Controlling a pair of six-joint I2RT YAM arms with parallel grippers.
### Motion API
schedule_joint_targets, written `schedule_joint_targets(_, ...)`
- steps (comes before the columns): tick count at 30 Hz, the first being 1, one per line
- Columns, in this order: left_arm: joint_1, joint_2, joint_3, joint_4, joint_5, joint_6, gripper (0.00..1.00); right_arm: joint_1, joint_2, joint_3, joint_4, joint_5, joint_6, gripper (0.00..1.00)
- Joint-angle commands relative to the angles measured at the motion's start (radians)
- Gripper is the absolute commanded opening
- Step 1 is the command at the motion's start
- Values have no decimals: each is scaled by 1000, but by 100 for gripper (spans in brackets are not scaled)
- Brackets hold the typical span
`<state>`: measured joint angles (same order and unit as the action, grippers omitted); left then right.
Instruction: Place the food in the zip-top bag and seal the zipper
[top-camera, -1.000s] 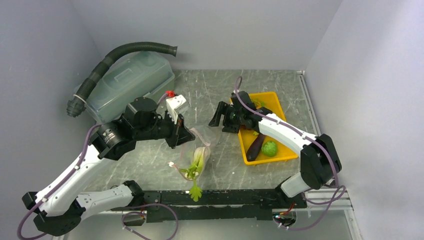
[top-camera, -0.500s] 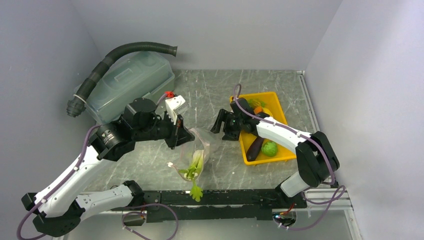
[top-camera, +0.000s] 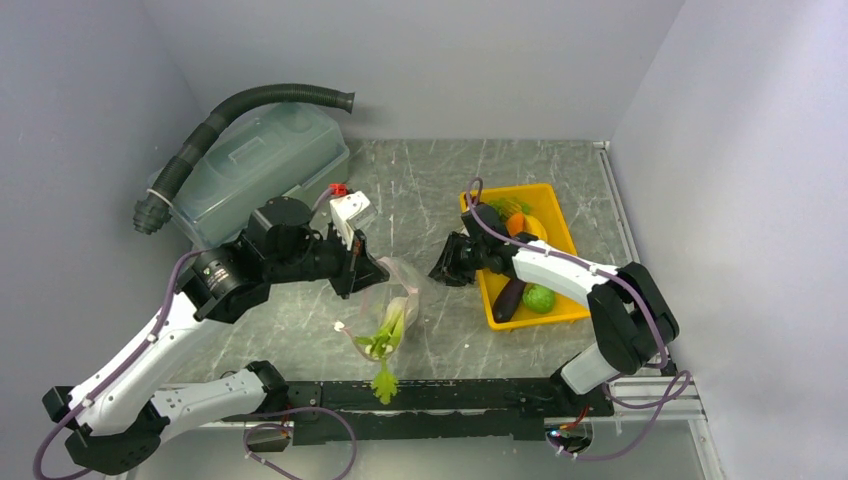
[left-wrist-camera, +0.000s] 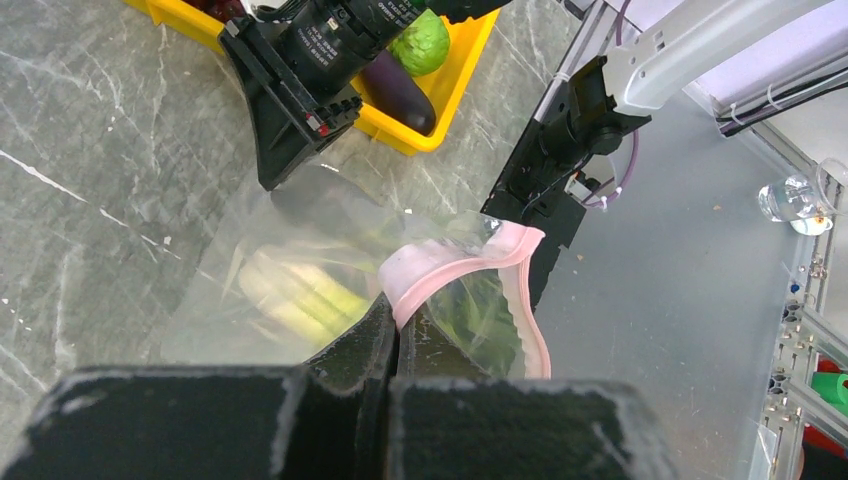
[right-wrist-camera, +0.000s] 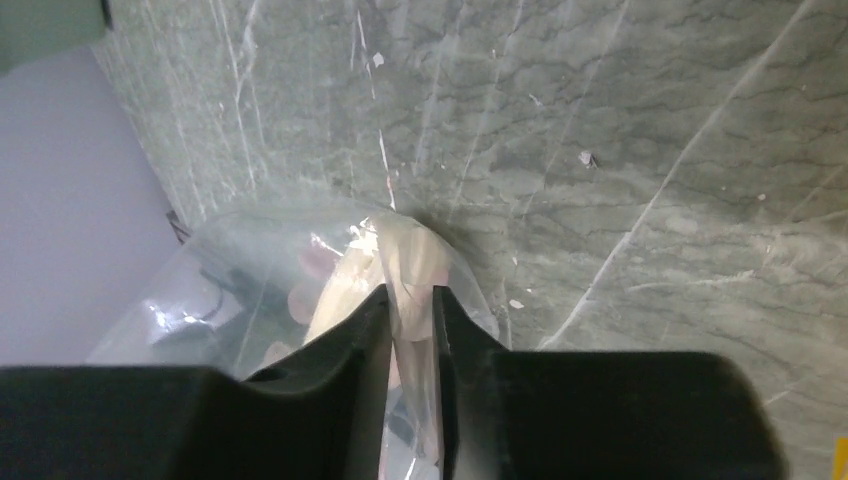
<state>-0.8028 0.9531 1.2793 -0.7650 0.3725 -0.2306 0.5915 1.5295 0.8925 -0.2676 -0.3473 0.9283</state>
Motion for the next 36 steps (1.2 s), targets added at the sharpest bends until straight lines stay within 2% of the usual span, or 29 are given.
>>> schedule_joint_targets(1,-4,-26,4,59,7,2,0,4,-30,-6,60,-39,20,12)
schedule_joint_targets(2,-4,-26,2,58,6,2,0,4,-36,-4,62,-42,20,3)
schedule_joint_targets(3,-4,-29,2,56,3,2,0,4,-43,2,59,-38,16,0)
schedule_joint_targets(8,-4,-43,29,20,-21,23,0,2,-60,106,-19,-3,-58,0)
schedule_joint_targets(18,-3,-148,84,-60,-79,23,0,-25,-73,621,-392,155,-340,0)
schedule_joint_targets(26,-4,-286,34,-49,-171,-52,0,-33,-83,943,-586,190,-432,0)
schedule_joint_targets(29,-2,-325,-27,-59,-268,-100,0,-40,-72,986,-610,238,-452,0)
schedule_joint_targets(31,-3,-339,-60,-54,-268,-136,0,-55,-53,994,-621,229,-459,0)
schedule_joint_targets(36,-2,-331,-60,-20,-104,-232,0,-98,15,887,-588,209,-467,0)
